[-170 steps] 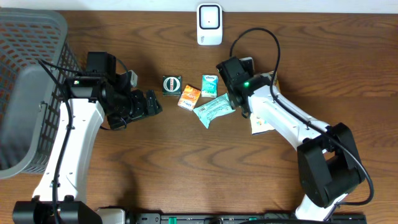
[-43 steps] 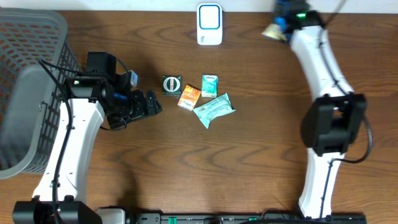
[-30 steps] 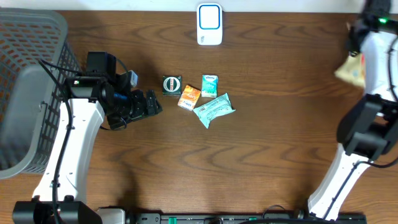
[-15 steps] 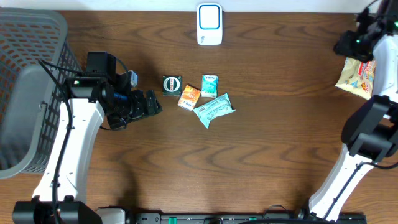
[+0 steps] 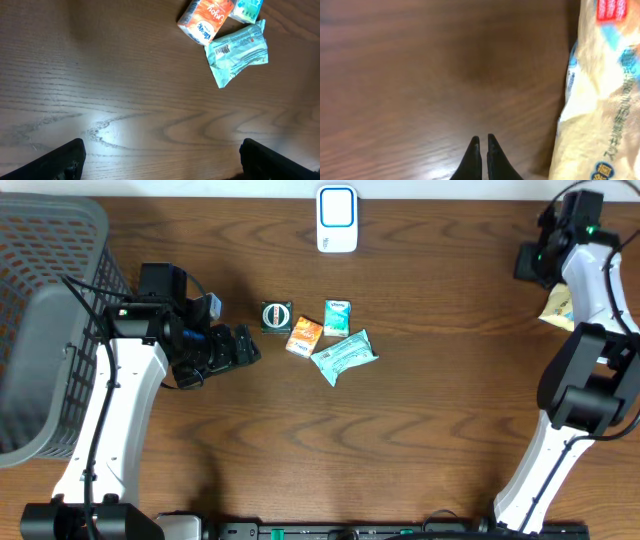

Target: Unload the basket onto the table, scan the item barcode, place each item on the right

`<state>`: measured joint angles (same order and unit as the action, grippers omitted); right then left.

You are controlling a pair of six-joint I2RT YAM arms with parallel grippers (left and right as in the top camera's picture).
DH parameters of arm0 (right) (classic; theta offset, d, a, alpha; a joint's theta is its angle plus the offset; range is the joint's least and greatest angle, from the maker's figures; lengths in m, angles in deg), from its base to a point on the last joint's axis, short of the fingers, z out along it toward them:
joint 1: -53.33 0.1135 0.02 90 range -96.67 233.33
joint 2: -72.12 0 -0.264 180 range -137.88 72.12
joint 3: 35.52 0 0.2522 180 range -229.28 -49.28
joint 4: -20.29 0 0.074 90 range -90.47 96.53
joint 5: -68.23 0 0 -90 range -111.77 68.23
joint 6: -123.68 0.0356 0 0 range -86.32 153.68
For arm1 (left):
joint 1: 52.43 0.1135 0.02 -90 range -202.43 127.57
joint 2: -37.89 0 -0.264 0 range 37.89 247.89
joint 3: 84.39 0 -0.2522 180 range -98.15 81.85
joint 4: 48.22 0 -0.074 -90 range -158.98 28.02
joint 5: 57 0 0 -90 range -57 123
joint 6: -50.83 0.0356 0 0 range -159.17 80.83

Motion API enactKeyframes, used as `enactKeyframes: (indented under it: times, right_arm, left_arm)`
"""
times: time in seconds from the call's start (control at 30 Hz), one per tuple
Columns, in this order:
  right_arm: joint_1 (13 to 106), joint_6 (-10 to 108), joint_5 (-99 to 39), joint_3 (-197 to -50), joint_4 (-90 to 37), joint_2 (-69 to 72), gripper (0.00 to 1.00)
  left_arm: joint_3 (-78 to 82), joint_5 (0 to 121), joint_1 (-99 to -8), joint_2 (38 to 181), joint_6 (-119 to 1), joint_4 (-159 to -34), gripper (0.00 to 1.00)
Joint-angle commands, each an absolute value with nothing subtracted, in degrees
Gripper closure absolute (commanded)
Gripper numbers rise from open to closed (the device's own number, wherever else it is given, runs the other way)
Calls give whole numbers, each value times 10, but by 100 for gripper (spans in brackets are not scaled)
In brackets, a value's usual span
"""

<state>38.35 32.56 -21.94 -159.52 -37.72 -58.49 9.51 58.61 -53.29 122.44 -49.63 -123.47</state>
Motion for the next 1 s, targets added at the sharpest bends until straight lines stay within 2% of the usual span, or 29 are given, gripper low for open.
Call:
enactKeyframes:
  times: [0.0,0.23,0.57,0.67,0.8,0.97]
  right_arm:
    - [370,323,-183,-1534,-340,-583,99]
    - [337,323,-60,-1480,-290,-583,99]
    - [295,323,-54,-1490,-301,-562,96]
    - [302,323,-72,-1490,-299,-544,92]
    - [315,323,-178,-1490,-287,-529,89]
    - [329,323,-271,-1489,-256,-538,94]
  left_arm:
    - [96,589,-534,1229,-489,-1236,2]
    - [96,589,-534,1229,-489,-1236,2]
    - [96,589,-534,1229,-489,-1236,2]
    - [96,589,-534,1229,-489,-1236,2]
    - [96,589,-534,1229,-489,-1236,2]
    - [96,589,-534,1229,-489,-1236,2]
